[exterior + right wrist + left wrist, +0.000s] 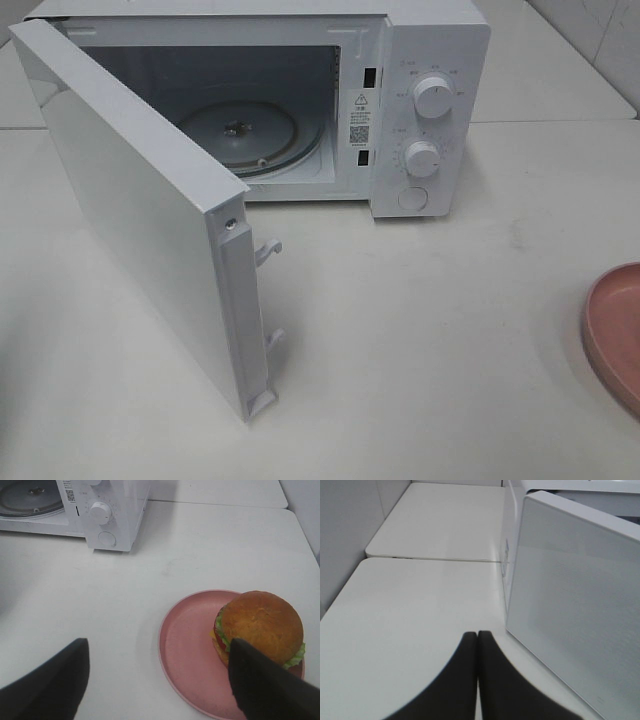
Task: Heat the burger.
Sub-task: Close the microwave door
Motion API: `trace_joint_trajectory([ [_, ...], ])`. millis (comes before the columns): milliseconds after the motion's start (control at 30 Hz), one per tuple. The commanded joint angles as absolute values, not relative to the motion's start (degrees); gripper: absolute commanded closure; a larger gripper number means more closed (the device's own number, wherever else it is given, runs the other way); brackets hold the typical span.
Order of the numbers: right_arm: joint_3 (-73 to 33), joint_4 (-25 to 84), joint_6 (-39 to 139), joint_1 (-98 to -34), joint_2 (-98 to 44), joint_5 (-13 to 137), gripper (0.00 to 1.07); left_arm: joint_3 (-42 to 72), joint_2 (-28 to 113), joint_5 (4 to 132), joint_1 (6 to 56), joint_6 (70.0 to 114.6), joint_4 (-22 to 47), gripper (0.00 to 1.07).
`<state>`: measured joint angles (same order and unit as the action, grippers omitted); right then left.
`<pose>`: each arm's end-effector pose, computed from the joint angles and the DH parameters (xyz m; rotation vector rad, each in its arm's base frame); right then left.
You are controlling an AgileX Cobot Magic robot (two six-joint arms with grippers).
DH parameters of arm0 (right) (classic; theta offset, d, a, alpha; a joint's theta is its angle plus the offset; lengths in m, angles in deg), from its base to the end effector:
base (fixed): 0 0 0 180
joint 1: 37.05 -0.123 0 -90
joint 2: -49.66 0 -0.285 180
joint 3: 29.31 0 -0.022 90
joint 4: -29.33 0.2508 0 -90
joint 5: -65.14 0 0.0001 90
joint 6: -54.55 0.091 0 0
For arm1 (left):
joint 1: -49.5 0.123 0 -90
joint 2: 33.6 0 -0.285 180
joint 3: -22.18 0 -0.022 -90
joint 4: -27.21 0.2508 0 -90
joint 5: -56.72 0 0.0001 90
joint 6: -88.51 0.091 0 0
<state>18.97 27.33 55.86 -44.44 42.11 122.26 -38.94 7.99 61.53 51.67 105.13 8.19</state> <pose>-0.0033 -0.0031 0.2840 -0.1041 1.9686 0.0579 0.1232 0.0021 0.2514 -0.0548 1.8712 -0.0276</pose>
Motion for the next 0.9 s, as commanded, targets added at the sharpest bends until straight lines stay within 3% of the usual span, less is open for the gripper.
trace_joint_trajectory([
  [33,19.2,27.2,55.3,-44.0,43.7,122.0,0.32,-40.7,12.5,51.3,50.7,107.1,4.9,1.07],
  [100,19.2,27.2,55.3,-44.0,43.7,122.0,0.32,-40.9,20.7,41.3,44.7,106.6,8.0,1.07],
  [167,19.2,27.2,55.3,-44.0,43.7,122.0,0.32,-40.9,22.4,39.1,42.9,106.3,9.3,1.07],
  [200,19.2,27.2,55.3,-44.0,43.7,122.0,0.32,-40.9,26.9,33.6,38.2,105.2,12.9,1.07],
  [267,19.2,27.2,55.3,-44.0,43.7,122.0,0.32,-40.9,29.1,31.7,36.3,104.9,14.2,1.07],
  [300,19.2,27.2,55.3,-44.0,43.7,122.0,0.32,-40.9,33.1,27.5,33.6,102.4,15.2,1.07],
  [433,19.2,27.2,55.3,-44.0,43.7,122.0,0.32,-40.7,39.2,23.1,30.5,97.5,18.7,1.07],
  [500,19.2,27.2,55.3,-44.0,43.7,122.0,0.32,-39.0,44.7,20.1,28.0,92.6,24.6,1.07],
  [633,19.2,27.2,55.3,-44.0,43.7,122.0,0.32,-36.2,49.9,17.5,26.1,89.5,27.2,1.07],
  [900,19.2,27.2,55.3,-44.0,43.7,122.0,0.32,-27.2,60.1,16.3,20.7,89.0,27.2,1.07],
])
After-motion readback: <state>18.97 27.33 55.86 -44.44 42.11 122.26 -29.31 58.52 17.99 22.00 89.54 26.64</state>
